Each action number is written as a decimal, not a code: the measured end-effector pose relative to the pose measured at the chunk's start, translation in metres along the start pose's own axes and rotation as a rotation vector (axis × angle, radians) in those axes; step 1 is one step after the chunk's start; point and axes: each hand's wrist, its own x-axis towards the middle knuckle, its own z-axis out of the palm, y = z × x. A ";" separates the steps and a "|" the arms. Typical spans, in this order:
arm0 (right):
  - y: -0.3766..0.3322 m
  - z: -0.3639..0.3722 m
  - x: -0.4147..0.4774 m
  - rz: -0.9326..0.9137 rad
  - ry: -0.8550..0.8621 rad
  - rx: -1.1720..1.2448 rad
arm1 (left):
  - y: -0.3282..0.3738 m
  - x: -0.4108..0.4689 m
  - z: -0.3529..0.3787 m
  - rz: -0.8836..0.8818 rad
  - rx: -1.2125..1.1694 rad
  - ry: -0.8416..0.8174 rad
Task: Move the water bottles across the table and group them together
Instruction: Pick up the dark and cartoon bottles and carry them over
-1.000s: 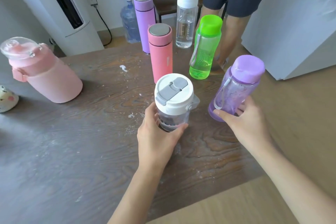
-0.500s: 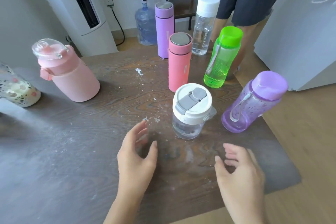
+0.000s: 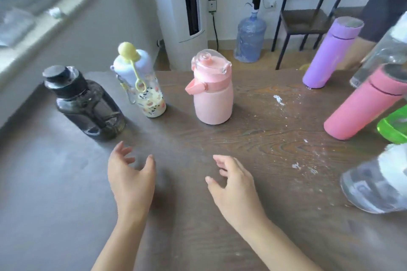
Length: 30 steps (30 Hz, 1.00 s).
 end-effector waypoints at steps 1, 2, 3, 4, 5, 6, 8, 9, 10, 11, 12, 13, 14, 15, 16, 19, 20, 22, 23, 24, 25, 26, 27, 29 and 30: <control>-0.011 0.018 0.014 -0.005 -0.040 -0.011 | -0.009 0.017 -0.010 -0.015 0.009 0.058; -0.021 0.035 0.028 -0.015 -0.060 -0.011 | -0.017 0.034 -0.018 -0.028 0.012 0.112; -0.033 0.051 0.044 -0.022 -0.067 -0.002 | -0.025 0.052 -0.025 -0.037 0.012 0.151; -0.044 0.066 0.062 -0.027 -0.062 0.014 | -0.031 0.069 -0.031 -0.041 0.005 0.172; -0.055 0.079 0.079 -0.031 -0.047 0.026 | -0.036 0.086 -0.036 -0.041 -0.010 0.171; -0.065 0.090 0.097 -0.033 -0.021 0.034 | -0.039 0.102 -0.038 -0.038 -0.033 0.147; -0.082 0.109 0.130 -0.022 0.028 0.031 | -0.040 0.128 -0.039 -0.019 -0.104 0.069; -0.091 0.115 0.144 -0.010 0.037 0.025 | -0.040 0.139 -0.038 -0.001 -0.142 0.041; -0.099 0.121 0.157 0.003 0.044 0.022 | -0.040 0.147 -0.036 0.014 -0.170 0.027; -0.105 0.125 0.168 0.013 0.052 0.030 | -0.039 0.153 -0.034 0.017 -0.187 0.023; -0.108 0.130 0.177 0.017 0.066 0.044 | -0.039 0.158 -0.033 0.012 -0.200 0.023; -0.110 0.133 0.184 0.016 0.086 0.043 | -0.040 0.161 -0.032 0.003 -0.212 0.018; -0.110 0.135 0.190 0.009 0.107 0.046 | -0.042 0.163 -0.031 -0.002 -0.222 0.007; -0.109 0.138 0.193 0.007 0.126 0.046 | -0.044 0.164 -0.032 -0.005 -0.223 -0.004; -0.110 0.139 0.194 0.007 0.144 0.056 | -0.046 0.165 -0.033 -0.004 -0.219 -0.007; -0.113 0.141 0.191 0.036 0.176 0.049 | -0.048 0.169 -0.036 0.015 -0.200 0.010; -0.111 0.140 0.188 0.040 0.185 0.048 | -0.047 0.169 -0.037 0.023 -0.192 0.013; -0.108 0.135 0.177 0.039 0.196 0.044 | -0.045 0.164 -0.040 0.043 -0.170 0.009; -0.106 0.131 0.170 0.034 0.199 0.042 | -0.044 0.159 -0.042 0.055 -0.156 0.007; -0.103 0.127 0.162 0.024 0.201 0.039 | -0.045 0.150 -0.045 0.063 -0.144 0.005; -0.099 0.123 0.154 0.013 0.202 0.031 | -0.046 0.142 -0.048 0.066 -0.136 0.004; -0.095 0.118 0.145 0.005 0.202 0.025 | -0.047 0.131 -0.050 0.062 -0.131 0.001; -0.090 0.109 0.132 0.004 0.202 0.029 | -0.047 0.116 -0.051 0.053 -0.126 -0.006; -0.079 0.089 0.105 0.003 0.202 0.049 | -0.045 0.085 -0.051 0.033 -0.124 -0.030; -0.072 0.076 0.088 0.004 0.212 0.057 | -0.043 0.066 -0.050 0.032 -0.131 -0.048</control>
